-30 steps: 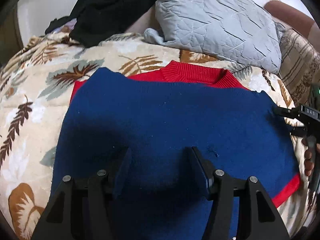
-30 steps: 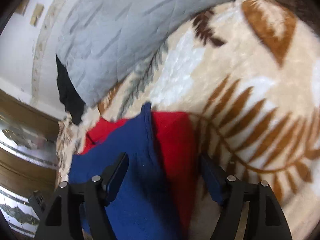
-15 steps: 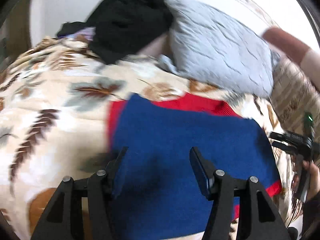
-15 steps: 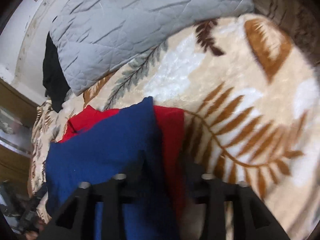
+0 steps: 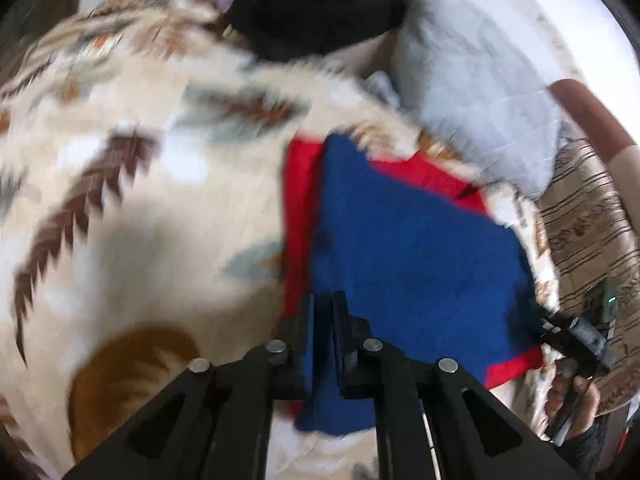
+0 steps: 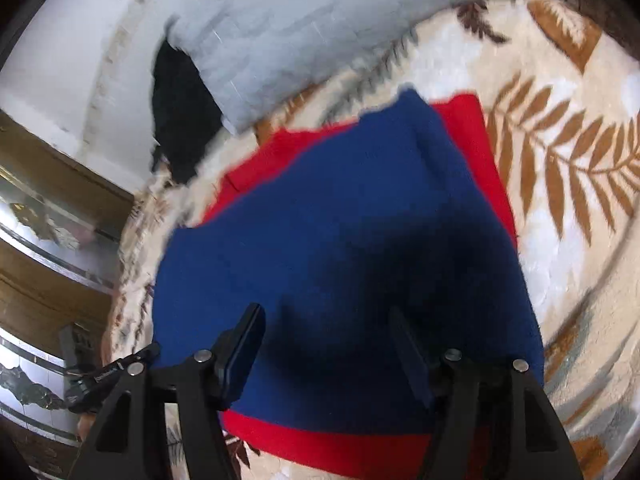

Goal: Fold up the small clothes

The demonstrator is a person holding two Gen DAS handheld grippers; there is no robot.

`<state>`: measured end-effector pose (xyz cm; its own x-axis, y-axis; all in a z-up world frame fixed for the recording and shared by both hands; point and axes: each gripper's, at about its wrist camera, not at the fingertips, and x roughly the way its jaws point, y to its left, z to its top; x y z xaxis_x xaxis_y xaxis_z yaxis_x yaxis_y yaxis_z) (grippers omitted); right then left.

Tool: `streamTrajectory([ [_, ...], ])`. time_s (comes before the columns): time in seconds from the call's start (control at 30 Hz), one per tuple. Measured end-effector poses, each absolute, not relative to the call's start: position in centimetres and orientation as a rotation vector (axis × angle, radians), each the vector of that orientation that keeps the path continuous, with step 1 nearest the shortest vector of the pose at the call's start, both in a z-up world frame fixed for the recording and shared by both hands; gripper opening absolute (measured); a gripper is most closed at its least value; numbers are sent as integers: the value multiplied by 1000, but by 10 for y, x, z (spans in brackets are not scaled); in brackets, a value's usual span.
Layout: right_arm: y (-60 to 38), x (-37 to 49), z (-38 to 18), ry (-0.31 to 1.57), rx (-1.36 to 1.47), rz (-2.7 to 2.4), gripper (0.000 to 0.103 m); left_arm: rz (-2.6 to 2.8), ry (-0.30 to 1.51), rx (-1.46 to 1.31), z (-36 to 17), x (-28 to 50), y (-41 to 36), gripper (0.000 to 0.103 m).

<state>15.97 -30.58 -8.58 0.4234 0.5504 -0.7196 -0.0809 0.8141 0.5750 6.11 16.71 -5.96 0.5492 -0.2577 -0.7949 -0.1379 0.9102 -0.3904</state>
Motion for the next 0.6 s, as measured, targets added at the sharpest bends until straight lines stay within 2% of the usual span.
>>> streamTrajectory([
  [0.03,-306,161,-87,1069,510,418,68,-84,973,-448,-53,71,170,19],
  [0.1,-309,162,-90,1065,529,424,69,-81,942,-492,-50,97,178,54],
  [0.13,-310,163,-91,1063,534,427,69,-74,937,-508,-54,114,180,56],
  [0.23,-311,162,-92,1058,545,435,69,-94,1024,-534,-86,164,182,56],
  [0.27,-311,160,-91,1058,544,440,69,-89,1065,-535,-99,176,183,45],
  [0.3,-312,161,-91,1058,545,445,69,-68,1083,-511,-109,181,182,28],
  [0.37,-314,160,-91,1058,554,460,69,-94,1068,-533,-107,187,186,19],
  [0.47,-316,161,-92,1054,561,475,68,-123,966,-438,-85,179,171,19],
  [0.53,-315,159,-93,1046,556,474,69,-84,1057,-381,-109,187,168,21],
  [0.6,-314,158,-93,1036,562,469,69,-100,1029,-448,-108,182,176,27],
])
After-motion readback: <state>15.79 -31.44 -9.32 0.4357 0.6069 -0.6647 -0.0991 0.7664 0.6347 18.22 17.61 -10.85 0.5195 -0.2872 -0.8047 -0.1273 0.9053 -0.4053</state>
